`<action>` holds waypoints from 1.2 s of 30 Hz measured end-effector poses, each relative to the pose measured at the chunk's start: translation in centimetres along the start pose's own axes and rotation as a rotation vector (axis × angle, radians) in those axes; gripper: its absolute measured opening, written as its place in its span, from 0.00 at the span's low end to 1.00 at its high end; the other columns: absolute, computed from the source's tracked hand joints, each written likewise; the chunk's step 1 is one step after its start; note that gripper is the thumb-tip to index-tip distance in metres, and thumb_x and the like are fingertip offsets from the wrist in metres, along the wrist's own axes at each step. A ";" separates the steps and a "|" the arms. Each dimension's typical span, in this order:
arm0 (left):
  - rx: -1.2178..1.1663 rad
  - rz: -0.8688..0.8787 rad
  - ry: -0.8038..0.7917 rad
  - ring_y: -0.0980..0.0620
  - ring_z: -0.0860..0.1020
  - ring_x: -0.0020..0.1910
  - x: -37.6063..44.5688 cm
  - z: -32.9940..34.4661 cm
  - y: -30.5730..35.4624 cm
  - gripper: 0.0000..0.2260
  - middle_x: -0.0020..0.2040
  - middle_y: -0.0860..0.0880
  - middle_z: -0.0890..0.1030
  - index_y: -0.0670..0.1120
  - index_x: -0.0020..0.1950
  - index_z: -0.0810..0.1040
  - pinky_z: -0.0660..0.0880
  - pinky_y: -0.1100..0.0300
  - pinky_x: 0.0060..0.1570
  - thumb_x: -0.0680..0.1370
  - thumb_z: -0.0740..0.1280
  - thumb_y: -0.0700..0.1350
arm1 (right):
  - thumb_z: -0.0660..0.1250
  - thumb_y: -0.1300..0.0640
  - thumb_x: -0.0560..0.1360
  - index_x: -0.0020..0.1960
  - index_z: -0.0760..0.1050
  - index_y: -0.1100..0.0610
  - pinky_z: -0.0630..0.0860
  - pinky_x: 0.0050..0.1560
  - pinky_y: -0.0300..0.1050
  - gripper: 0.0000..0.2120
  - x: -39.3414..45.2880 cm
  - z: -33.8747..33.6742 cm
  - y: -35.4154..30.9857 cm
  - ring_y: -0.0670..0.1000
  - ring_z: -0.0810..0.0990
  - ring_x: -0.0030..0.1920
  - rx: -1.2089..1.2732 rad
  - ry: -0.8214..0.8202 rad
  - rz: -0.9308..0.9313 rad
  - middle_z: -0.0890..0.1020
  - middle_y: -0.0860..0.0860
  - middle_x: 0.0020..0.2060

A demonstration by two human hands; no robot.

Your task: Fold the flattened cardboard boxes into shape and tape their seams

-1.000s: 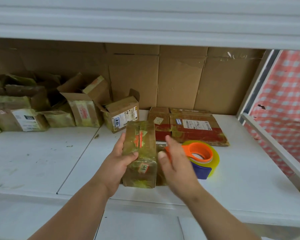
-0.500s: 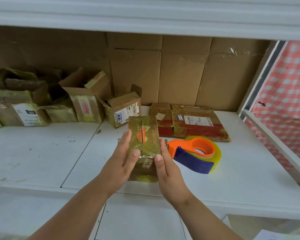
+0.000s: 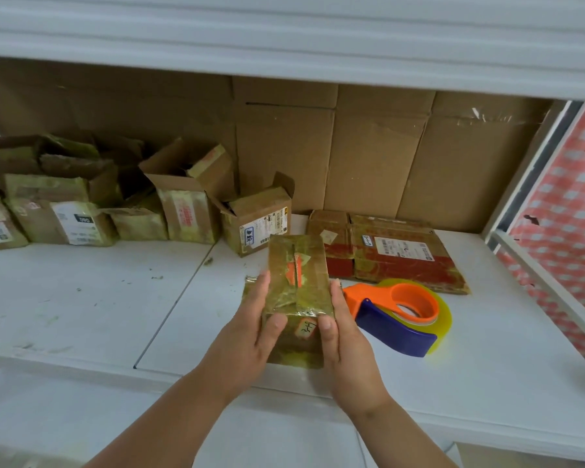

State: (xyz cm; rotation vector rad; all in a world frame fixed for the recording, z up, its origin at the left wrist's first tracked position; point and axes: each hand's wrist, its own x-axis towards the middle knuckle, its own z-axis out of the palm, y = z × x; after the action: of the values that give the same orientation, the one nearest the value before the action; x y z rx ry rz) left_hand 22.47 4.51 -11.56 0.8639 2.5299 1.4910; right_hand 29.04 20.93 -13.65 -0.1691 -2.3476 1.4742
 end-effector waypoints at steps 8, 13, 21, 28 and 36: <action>-0.904 -0.297 -0.077 0.54 0.77 0.65 -0.2 -0.7 0.6 0.19 0.67 0.57 0.78 0.64 0.72 0.66 0.71 0.48 0.64 0.84 0.54 0.46 | 0.53 0.19 0.68 0.77 0.50 0.33 0.56 0.79 0.52 0.41 -0.3 0.8 0.3 0.36 0.55 0.76 0.389 -0.061 0.171 0.58 0.34 0.77; -0.279 -0.157 -0.128 0.64 0.60 0.72 -0.9 -0.7 -0.5 0.20 0.72 0.70 0.58 0.78 0.71 0.50 0.58 0.69 0.70 0.81 0.49 0.63 | 0.48 0.22 0.72 0.79 0.52 0.38 0.55 0.79 0.50 0.39 -0.1 0.8 0.9 0.35 0.54 0.76 0.289 -0.022 0.131 0.58 0.34 0.77; 0.281 0.054 0.139 0.64 0.73 0.51 -0.7 -0.1 -1.0 0.21 0.61 0.64 0.71 0.70 0.72 0.45 0.68 0.74 0.45 0.80 0.47 0.62 | 0.43 0.34 0.78 0.78 0.54 0.40 0.71 0.61 0.32 0.30 -0.1 0.3 0.8 0.44 0.73 0.67 -0.102 0.039 0.047 0.70 0.39 0.72; 0.238 0.013 0.171 0.74 0.73 0.45 -0.9 0.2 -0.6 0.25 0.54 0.65 0.76 0.66 0.75 0.50 0.69 0.78 0.43 0.78 0.52 0.61 | 0.38 0.25 0.73 0.79 0.51 0.38 0.73 0.66 0.48 0.37 0.1 0.8 1.2 0.47 0.72 0.70 -0.121 0.036 0.024 0.69 0.43 0.74; 0.260 -0.025 0.178 0.58 0.74 0.38 -1.6 1.3 -0.4 0.18 0.46 0.46 0.80 0.34 0.63 0.72 0.68 0.75 0.38 0.84 0.57 0.47 | 0.41 0.27 0.74 0.79 0.50 0.37 0.73 0.66 0.45 0.35 -0.5 0.9 2.1 0.45 0.73 0.69 -0.112 -0.010 0.035 0.69 0.43 0.74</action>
State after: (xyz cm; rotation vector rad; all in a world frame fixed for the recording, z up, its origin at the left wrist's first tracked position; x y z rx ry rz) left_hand 24.09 4.56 -12.94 0.7548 2.9015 1.3046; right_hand 28.94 20.94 -15.95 -0.2335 -2.4485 1.3624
